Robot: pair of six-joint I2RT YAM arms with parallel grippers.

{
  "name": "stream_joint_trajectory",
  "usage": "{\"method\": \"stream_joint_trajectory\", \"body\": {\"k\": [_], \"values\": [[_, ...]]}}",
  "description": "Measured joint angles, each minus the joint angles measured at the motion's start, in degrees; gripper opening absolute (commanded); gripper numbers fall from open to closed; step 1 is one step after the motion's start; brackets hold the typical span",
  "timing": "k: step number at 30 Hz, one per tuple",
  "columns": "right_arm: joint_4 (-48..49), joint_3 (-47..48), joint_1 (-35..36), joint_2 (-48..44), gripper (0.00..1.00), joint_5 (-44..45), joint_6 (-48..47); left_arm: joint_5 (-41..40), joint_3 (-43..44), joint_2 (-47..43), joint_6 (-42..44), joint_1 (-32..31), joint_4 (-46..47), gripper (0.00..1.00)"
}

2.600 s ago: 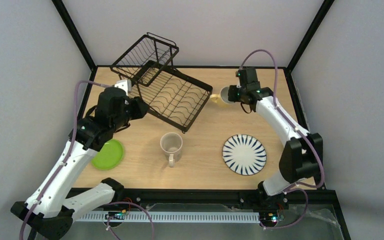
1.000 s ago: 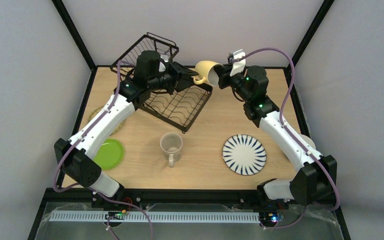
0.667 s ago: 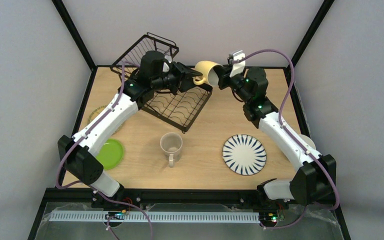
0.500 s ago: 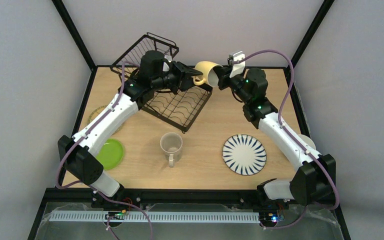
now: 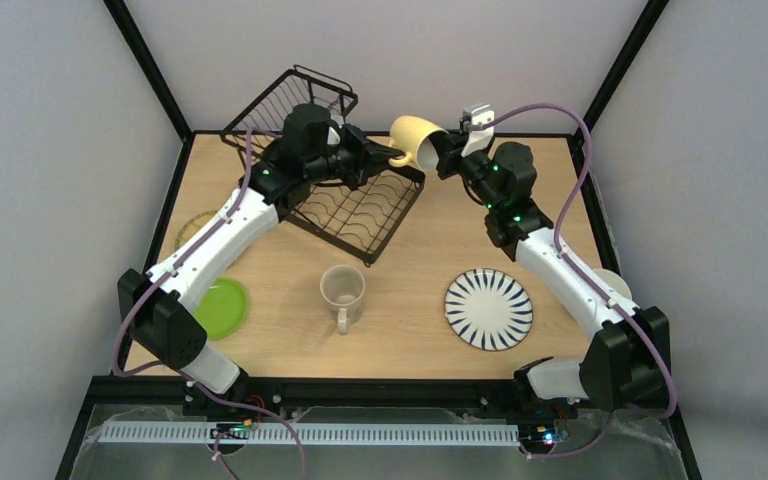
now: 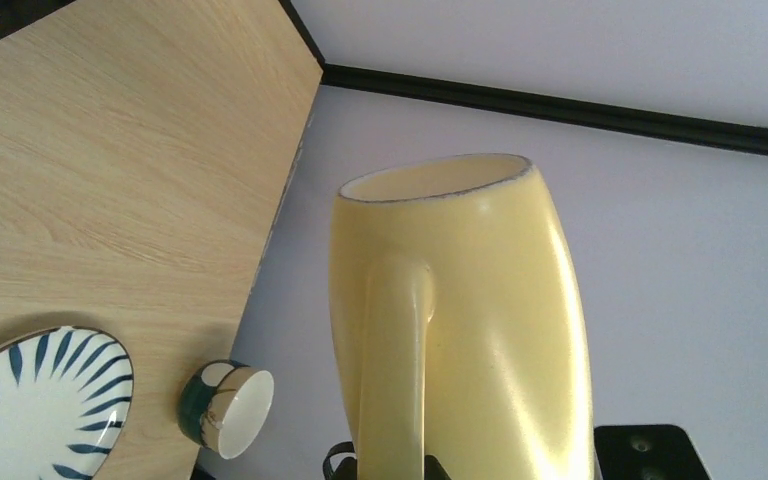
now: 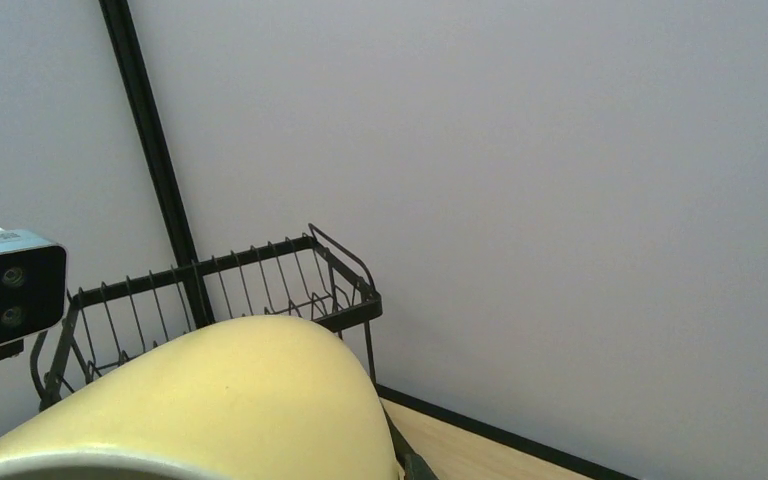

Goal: Load the mixed dishes into the dish rack
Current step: Pass from the right arm to the left

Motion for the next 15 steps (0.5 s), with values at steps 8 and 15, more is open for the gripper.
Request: {"method": "stream_joint_trajectory", "body": {"k": [8, 15], "values": [[1.0, -0.8, 0.0, 0.0, 0.00, 0.1, -0.7, -0.7, -0.3, 0.0, -0.4, 0.0, 0.2, 0.02], [0.9, -1.0, 0.0, 0.0, 0.00, 0.4, -0.9, -1.7, -0.4, 0.0, 2.6, -0.1, 0.9, 0.01]]}}
